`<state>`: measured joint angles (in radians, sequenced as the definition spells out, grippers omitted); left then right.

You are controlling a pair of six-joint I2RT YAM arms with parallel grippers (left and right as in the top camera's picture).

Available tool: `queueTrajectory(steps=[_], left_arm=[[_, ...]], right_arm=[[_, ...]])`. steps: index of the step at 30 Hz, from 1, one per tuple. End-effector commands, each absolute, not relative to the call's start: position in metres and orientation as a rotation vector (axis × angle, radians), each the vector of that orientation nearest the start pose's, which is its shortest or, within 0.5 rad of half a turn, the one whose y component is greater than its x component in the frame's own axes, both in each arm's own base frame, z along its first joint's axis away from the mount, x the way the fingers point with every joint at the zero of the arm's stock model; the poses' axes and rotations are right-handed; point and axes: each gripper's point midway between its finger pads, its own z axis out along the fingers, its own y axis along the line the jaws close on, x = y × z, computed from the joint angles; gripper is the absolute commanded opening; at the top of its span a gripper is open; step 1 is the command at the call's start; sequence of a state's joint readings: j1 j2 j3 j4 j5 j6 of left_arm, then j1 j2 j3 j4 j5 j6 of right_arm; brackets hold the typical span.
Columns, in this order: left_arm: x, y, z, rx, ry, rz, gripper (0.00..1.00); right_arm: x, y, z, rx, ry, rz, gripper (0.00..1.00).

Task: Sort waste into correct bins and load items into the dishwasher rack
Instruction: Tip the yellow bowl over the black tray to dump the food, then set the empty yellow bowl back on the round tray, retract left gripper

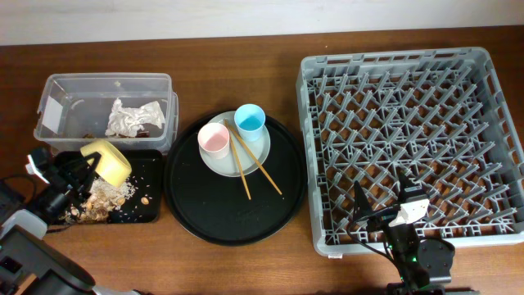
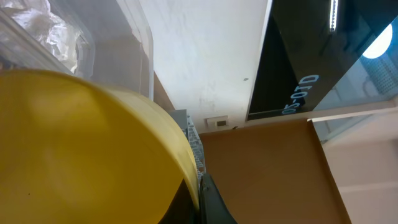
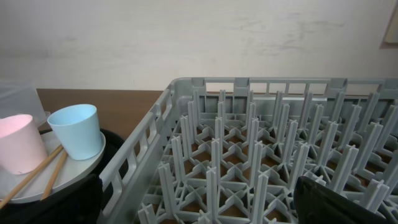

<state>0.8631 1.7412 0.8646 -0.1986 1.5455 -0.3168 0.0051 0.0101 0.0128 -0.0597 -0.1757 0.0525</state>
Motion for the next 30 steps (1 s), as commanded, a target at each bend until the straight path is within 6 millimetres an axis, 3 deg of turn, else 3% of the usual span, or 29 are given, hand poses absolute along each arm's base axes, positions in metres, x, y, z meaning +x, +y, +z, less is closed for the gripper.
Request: queueTrajectory(steps=[1, 6, 8, 10, 13, 16, 18, 19, 22, 26, 30], left_arm=[[0.325, 0.113, 0.157, -0.694, 1.719, -1.655, 0.00], [0.317, 0.100, 0.153, -0.911, 1.695, -1.810, 0.00], [0.313, 0.084, 0.167, -0.906, 1.715, -1.838, 0.00], [0.311, 0.052, 0.200, -0.720, 1.792, -1.798, 0.00], [0.308, -0.011, 0.213, -0.502, 2.053, -1.566, 0.00], [0.291, -0.087, 0.184, -0.253, 2.420, -1.074, 0.00], [0.280, -0.109, 0.163, -0.144, 2.541, -0.880, 0.00], [0.267, -0.123, 0.142, -0.028, 2.643, -0.651, 0.00], [0.247, -0.156, 0.118, 0.146, 2.712, -0.398, 0.00], [0.239, -0.165, 0.090, 0.184, 2.789, -0.261, 0.00], [0.238, -0.160, 0.063, 0.187, 2.869, -0.165, 0.00]], right_arm=[[0.244, 0.031, 0.160, -0.091, 1.632, 0.191, 0.98], [0.244, 0.031, 0.160, -0.091, 1.632, 0.191, 0.98], [0.244, 0.031, 0.160, -0.091, 1.632, 0.191, 0.98], [0.244, 0.031, 0.160, -0.091, 1.632, 0.191, 0.98], [0.244, 0.031, 0.160, -0.091, 1.632, 0.191, 0.99], [0.244, 0.031, 0.160, -0.091, 1.632, 0.191, 0.98], [0.244, 0.031, 0.160, -0.091, 1.632, 0.191, 0.98], [0.244, 0.031, 0.160, -0.091, 1.632, 0.191, 0.98], [0.244, 0.031, 0.160, -0.091, 1.632, 0.191, 0.98], [0.244, 0.031, 0.160, -0.091, 1.632, 0.191, 0.98], [0.244, 0.031, 0.160, -0.091, 1.632, 0.191, 0.98]])
